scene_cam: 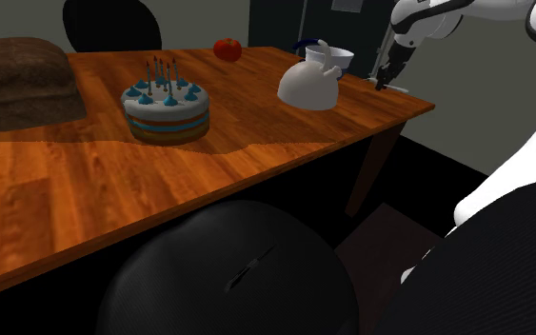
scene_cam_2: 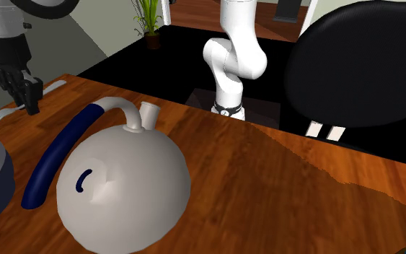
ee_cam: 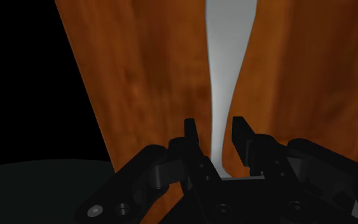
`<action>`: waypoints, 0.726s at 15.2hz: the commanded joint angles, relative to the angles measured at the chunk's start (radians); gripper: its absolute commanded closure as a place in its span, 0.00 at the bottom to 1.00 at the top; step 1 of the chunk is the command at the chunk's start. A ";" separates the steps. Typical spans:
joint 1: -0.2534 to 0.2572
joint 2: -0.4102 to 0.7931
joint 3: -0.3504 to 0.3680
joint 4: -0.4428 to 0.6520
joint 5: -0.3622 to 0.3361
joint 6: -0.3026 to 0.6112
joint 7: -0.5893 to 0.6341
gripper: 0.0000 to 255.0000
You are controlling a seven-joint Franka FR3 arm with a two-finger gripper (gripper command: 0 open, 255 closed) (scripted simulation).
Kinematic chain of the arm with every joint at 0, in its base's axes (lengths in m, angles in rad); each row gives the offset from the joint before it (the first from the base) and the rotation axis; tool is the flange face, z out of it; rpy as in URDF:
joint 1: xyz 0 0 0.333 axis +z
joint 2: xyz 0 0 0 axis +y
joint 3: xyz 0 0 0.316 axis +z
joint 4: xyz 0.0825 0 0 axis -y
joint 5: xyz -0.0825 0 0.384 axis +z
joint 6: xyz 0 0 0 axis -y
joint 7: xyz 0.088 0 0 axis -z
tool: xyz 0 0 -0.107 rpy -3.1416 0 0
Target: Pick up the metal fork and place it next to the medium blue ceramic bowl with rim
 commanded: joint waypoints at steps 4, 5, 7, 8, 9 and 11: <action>0.000 0.001 0.000 -0.002 0.000 0.003 0.000 1.00; 0.000 0.001 0.000 -0.002 0.000 0.003 0.000 0.00; 0.000 0.001 0.000 -0.002 0.000 0.003 0.000 0.00; 0.000 0.001 0.000 -0.002 0.000 0.003 0.000 0.00; 0.000 0.001 0.000 -0.002 0.000 0.003 0.000 0.00; 0.001 -0.013 0.000 0.016 -0.005 -0.027 0.003 0.00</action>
